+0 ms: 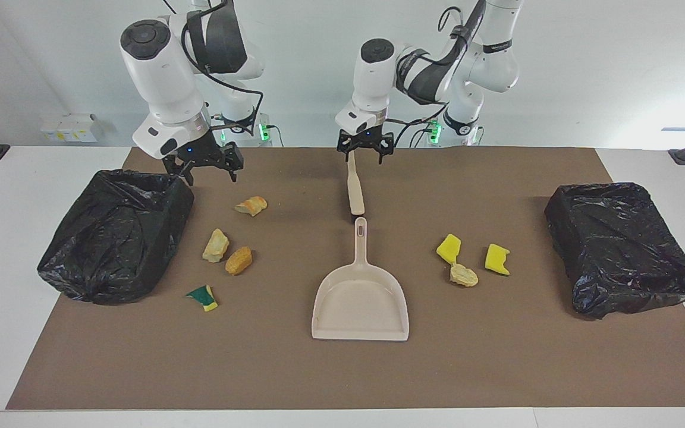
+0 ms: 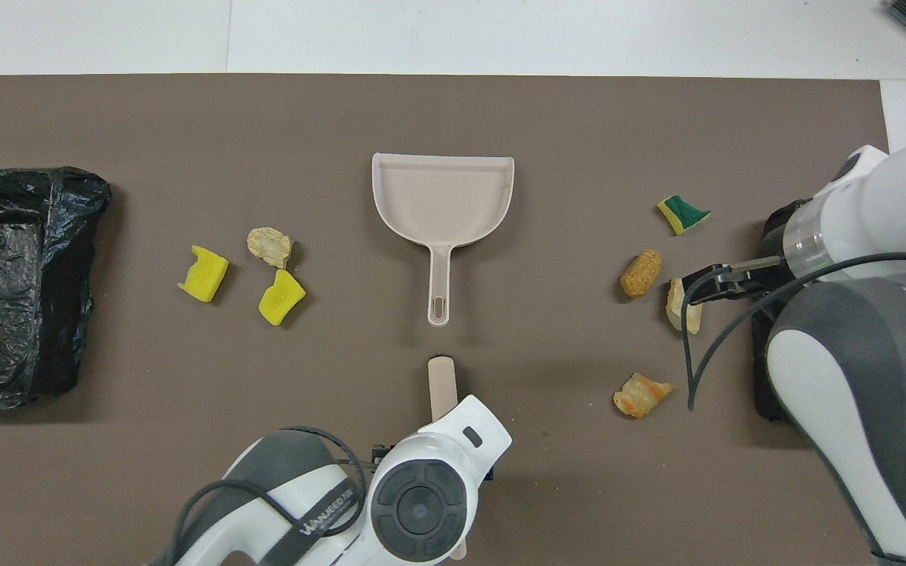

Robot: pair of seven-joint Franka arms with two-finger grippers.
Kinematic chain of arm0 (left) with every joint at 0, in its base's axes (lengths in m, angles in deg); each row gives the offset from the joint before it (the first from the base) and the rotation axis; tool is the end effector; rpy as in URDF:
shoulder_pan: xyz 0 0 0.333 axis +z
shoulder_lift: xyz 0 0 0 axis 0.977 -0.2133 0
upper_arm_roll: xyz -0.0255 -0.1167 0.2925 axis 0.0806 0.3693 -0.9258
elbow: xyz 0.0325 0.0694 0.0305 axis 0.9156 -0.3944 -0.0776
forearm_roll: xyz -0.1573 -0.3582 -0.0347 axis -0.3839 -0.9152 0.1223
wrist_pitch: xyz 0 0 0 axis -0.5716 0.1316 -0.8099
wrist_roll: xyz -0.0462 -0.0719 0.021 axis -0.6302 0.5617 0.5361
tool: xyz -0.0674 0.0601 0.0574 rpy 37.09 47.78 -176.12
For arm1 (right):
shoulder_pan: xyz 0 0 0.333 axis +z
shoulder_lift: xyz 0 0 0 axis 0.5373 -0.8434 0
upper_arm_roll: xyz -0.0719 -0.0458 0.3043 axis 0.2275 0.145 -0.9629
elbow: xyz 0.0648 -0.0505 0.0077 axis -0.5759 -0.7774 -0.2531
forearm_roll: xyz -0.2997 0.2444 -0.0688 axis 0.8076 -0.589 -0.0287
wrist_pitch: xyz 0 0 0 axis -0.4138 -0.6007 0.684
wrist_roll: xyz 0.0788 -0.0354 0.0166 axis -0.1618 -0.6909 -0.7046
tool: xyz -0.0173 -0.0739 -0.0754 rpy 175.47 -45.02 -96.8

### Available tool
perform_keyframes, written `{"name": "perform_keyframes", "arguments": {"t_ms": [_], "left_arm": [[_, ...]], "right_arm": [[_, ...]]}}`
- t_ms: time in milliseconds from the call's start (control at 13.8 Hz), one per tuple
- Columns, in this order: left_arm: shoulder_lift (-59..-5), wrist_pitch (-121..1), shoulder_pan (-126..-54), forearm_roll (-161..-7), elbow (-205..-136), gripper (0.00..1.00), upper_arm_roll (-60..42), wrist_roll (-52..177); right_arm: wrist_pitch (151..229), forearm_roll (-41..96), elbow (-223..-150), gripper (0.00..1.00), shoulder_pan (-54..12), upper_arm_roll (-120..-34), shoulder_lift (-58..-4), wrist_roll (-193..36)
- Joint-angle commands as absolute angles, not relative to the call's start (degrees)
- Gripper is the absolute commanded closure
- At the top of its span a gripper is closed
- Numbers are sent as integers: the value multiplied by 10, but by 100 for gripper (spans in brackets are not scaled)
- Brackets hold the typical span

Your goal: Sweep and dump trash in bin

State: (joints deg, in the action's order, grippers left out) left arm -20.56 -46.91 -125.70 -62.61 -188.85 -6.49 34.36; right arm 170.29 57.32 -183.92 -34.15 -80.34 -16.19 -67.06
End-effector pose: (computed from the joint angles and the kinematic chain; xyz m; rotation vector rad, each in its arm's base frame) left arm 0.3074 -0.4175 0.3835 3.1161 -0.2187 -0.0727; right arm 0.5513 0.0873 0.5382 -3.1323 -0.1601 0.1148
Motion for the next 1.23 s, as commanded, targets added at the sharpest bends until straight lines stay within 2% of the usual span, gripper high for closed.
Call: {"name": "perform_keyframes", "arguments": {"t_ms": [0,217,289,506,578,650,723,940,1156], "left_arm": [[-200,-494,-1305,-630,-1926,0,-76,318],[-206,-515,-1316,-630,-1945,0,-76,309],[-222,-517,-1331,-630,-1945,0,-76,307],[-225,-510,-1335,-630,-1938,0,-76,308],[-224,-507,-1333,-630,-1938,33,-76,308],[-223,-502,-1331,-638,-1935,77,-76,307],[-221,-488,-1330,-660,-1930,100,-76,308],[-204,-468,-1326,-667,-1927,100,-79,318],[-170,-403,-1317,-667,-1927,100,-84,364]], "right_arm": [[1706,568,-1805,0,-318,-814,-207,-628],[1720,571,-1801,0,-282,-814,-234,-572],[1721,571,-1785,0,-274,-814,-247,-565],[1718,569,-1740,0,-246,-815,-287,-530],[1724,559,-1736,0,-241,-815,-296,-517],[1730,543,-1722,0,-238,-815,-311,-507],[1738,542,-1710,0,-232,-816,-327,-494],[1768,540,-1653,0,-196,-818,-387,-430],[1802,540,-1646,0,-162,-818,-421,-389]]}}
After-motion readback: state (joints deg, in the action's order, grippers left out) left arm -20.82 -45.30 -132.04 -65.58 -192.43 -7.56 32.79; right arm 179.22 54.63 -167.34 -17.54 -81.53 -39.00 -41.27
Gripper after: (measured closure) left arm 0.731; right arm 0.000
